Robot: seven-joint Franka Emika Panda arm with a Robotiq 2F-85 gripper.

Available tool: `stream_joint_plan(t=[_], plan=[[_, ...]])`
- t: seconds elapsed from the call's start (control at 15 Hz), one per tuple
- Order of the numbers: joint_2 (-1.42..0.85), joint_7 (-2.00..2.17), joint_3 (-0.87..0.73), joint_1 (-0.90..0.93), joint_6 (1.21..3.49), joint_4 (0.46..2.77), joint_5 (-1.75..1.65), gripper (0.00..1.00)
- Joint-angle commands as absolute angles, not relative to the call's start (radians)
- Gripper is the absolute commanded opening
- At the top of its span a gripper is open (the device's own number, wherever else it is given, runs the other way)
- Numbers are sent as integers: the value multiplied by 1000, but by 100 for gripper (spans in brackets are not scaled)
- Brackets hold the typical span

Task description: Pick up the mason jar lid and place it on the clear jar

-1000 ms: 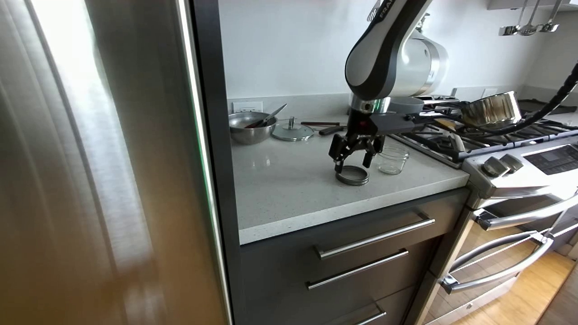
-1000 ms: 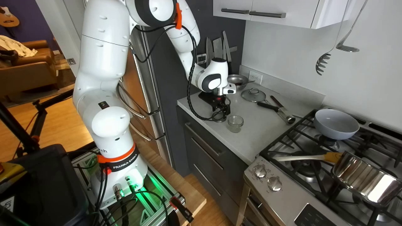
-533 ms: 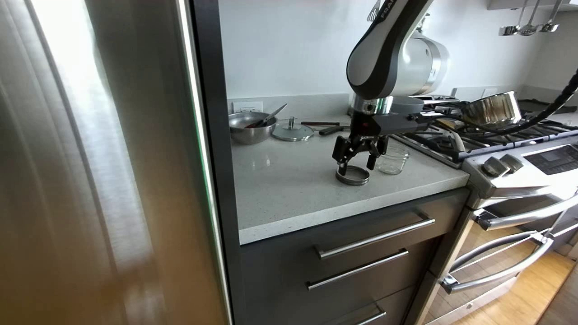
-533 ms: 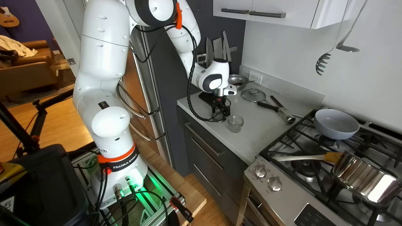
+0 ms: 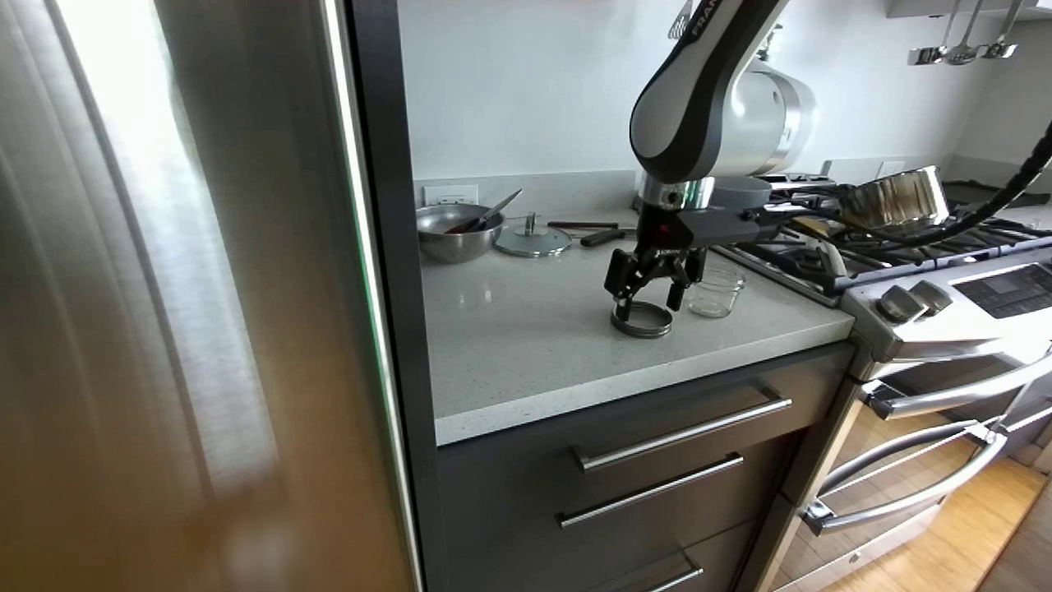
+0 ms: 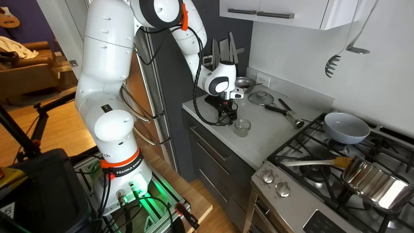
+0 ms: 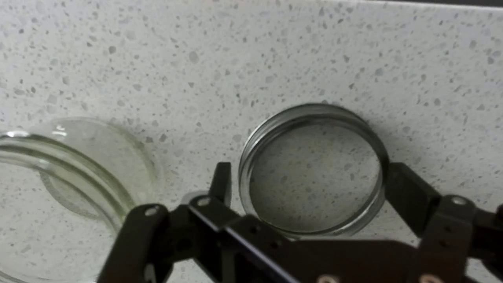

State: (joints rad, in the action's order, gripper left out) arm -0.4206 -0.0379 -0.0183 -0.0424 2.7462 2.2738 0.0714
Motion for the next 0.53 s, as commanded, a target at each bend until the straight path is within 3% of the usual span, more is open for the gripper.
stream_joint_plan(t=[0.0, 0.47], plan=[[-443, -51, -12, -51, 2729, 2250, 58, 100], [-466, -60, -2, -57, 2725, 2220, 66, 100]])
